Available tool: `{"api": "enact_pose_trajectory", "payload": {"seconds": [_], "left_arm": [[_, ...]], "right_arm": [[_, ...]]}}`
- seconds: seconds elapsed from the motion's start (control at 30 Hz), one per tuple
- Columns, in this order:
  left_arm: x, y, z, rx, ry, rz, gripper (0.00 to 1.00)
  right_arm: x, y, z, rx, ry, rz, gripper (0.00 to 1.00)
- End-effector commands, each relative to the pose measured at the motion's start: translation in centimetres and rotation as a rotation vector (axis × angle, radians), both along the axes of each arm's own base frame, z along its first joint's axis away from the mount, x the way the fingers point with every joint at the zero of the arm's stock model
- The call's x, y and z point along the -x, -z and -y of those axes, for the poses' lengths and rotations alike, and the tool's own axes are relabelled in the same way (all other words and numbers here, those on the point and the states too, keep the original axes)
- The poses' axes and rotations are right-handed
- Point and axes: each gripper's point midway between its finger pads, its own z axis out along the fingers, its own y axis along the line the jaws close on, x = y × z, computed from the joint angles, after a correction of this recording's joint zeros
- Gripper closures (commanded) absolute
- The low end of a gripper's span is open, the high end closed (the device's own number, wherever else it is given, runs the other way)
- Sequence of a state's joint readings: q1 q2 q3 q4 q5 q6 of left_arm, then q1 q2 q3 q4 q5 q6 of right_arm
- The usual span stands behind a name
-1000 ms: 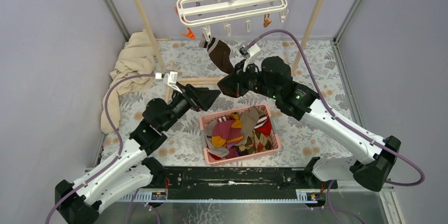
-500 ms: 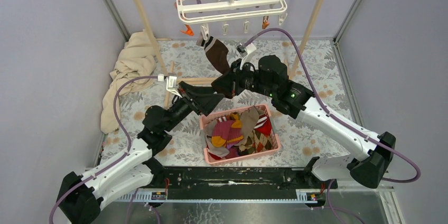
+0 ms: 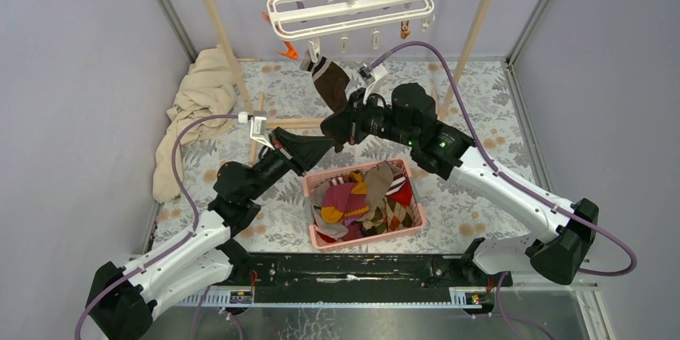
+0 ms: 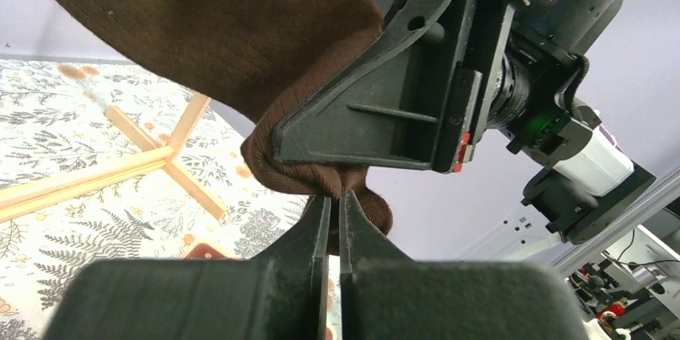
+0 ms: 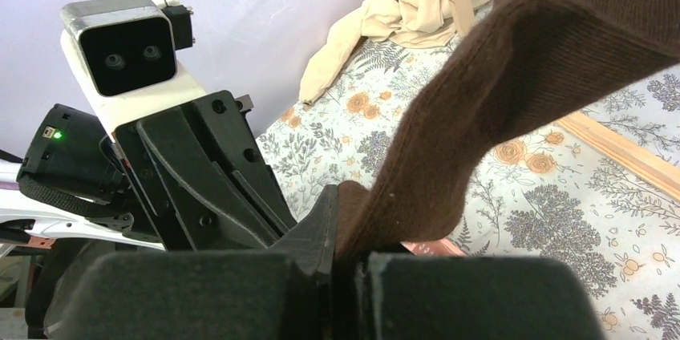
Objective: Remove the socks clipped to the hanger
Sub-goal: Remove the sock from the hanger.
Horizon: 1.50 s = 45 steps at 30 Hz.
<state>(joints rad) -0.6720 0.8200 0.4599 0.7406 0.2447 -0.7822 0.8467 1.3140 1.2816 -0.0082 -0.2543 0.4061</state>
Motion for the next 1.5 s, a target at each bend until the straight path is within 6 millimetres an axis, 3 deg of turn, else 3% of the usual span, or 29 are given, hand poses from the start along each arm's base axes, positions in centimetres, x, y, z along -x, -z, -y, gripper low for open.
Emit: {"api": "enact_pose_trajectory", "payload": {"seconds": [0.0,0.13,0.17,0.23,0.27,0.3,0.47,0.7,0.87,1.1,1.23,1.47], "left_arm": [[1.0,-2.6,-0.5,0.017,0.007,0.059,1.00],[1.1,-2.5,-0.9,-0.006,-0.004,0.024,1.00],[1.1,-2.5,-1.2,-0.012,-0.018,0.014,1.00],[1.1,-2.4,-1.6,-0.024,-0.039,-0.001,1.00],[1.1,-2.4,-1.8,-0.030,-0.047,-0.008,1.00],[1.1,-2.4,-2.0,-0.034,-0.056,-0.013,1.00],[1.3,-2.5,-2.6,-0.056,-0.079,-0.031,1.00],[1.2,-2.0,-3.6,-0.085,-0.124,-0.063,1.00],[1.5,-1.9,-3.9,-0.097,-0.131,-0.082,1.00],[2.0,-2.2,-4.4,-0.120,-0.136,-0.106,1.00],[2.2,-2.1,-4.5,-0.128,-0.128,-0.116,1.00],[2.5,-1.9,-4.2,-0.136,-0.107,-0.117,1.00]], "right_arm": [[0.1,-2.2,-0.4,-0.059,-0.008,0.047,1.00],[-0.2,-1.9,0.1,-0.036,0.023,0.056,0.77],[-0.3,-1.9,0.4,-0.028,0.035,0.062,0.66],[-0.6,-1.9,1.0,-0.008,0.065,0.074,0.54],[-0.7,-1.7,1.4,0.009,0.080,0.074,0.38],[-0.9,-1.7,1.7,0.018,0.095,0.082,0.32],[-1.5,-3.3,3.0,0.046,0.151,0.139,0.13],[-1.8,-6.6,4.4,0.033,0.187,0.214,0.10],[-2.4,-8.6,3.7,-0.006,0.190,0.246,0.12],[-5.0,-11.8,2.5,-0.096,0.266,0.328,0.18],[-6.9,-12.6,2.1,-0.145,0.341,0.335,0.20],[-9.8,-11.7,0.6,-0.178,0.410,0.351,0.21]]}}
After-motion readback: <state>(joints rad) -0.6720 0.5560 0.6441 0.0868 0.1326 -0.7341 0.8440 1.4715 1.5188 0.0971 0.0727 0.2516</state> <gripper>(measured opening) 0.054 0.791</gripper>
